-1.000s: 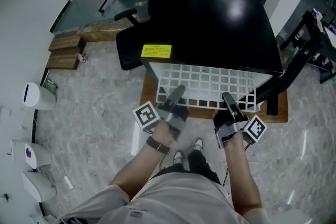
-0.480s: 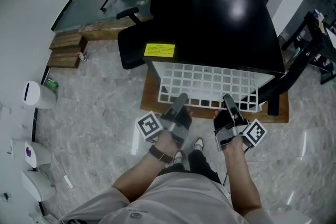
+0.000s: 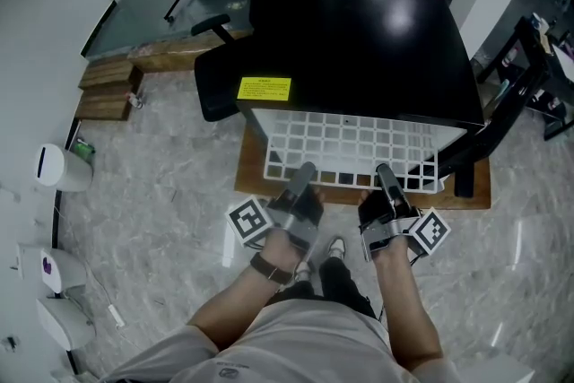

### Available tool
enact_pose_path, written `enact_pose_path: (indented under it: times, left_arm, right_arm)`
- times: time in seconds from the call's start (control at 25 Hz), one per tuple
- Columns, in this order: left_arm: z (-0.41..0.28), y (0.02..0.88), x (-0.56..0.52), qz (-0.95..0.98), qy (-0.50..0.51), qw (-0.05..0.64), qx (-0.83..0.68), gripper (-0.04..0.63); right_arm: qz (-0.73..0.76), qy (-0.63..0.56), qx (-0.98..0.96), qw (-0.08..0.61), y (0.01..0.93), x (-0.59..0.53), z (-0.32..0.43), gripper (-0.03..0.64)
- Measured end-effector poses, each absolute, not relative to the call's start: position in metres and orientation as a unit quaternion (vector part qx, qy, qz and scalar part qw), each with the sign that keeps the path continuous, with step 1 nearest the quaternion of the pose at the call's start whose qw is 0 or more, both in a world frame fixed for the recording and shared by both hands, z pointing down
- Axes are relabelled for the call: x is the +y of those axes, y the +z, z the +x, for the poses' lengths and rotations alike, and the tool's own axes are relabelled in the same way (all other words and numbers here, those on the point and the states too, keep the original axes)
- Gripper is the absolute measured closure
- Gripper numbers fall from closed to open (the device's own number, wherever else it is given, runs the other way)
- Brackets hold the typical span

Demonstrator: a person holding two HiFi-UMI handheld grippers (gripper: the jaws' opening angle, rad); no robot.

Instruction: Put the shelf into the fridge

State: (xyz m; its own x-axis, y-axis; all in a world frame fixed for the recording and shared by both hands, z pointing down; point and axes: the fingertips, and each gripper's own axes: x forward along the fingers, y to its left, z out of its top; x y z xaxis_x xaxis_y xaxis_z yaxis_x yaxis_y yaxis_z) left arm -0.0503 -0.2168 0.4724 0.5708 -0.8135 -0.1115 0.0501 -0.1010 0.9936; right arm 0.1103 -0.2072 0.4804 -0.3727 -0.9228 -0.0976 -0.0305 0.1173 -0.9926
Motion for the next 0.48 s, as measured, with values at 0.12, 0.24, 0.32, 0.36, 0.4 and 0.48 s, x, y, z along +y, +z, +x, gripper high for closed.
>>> enact_pose_path:
  times: [0.12,0.24,0.32,0.36,0.4,0.48]
  left_arm:
    - [-0.0502,0.4737,-0.2176,0.649,-0.358,0.604,-0.295,0.569]
    - [-0.0502,0.4742,-0.2167,0.646,-0.36,0.606,-0.294,0.569]
    - [-0.0503,0.4751,-0.2175,0.644,-0.361,0.607,-0.296,0.569]
    - [-0.0503,0.4755,-0.218,0.643,-0.361,0.607,-0.297,0.569]
    - [-0.0504,0.4758,-0.2183,0.643,-0.361,0.606,-0.298,0.569]
    - [-0.0507,0.4763,-0.218,0.643,-0.362,0.605,-0.3,0.569]
  right_arm:
    - [-0.381,-0.543,0.625,0.411,0.4812,-0.2079,0.1103,0.572]
    - [-0.38,-0.545,0.625,0.41,0.4816,-0.2078,0.1092,0.572]
    - [-0.382,-0.547,0.622,0.411,0.4822,-0.2079,0.1095,0.572]
    - [-0.383,-0.546,0.621,0.412,0.4823,-0.2083,0.1098,0.572]
    - [-0.384,-0.545,0.62,0.413,0.4823,-0.2086,0.1101,0.572]
    - [-0.386,-0.542,0.622,0.412,0.4827,-0.2087,0.1101,0.572]
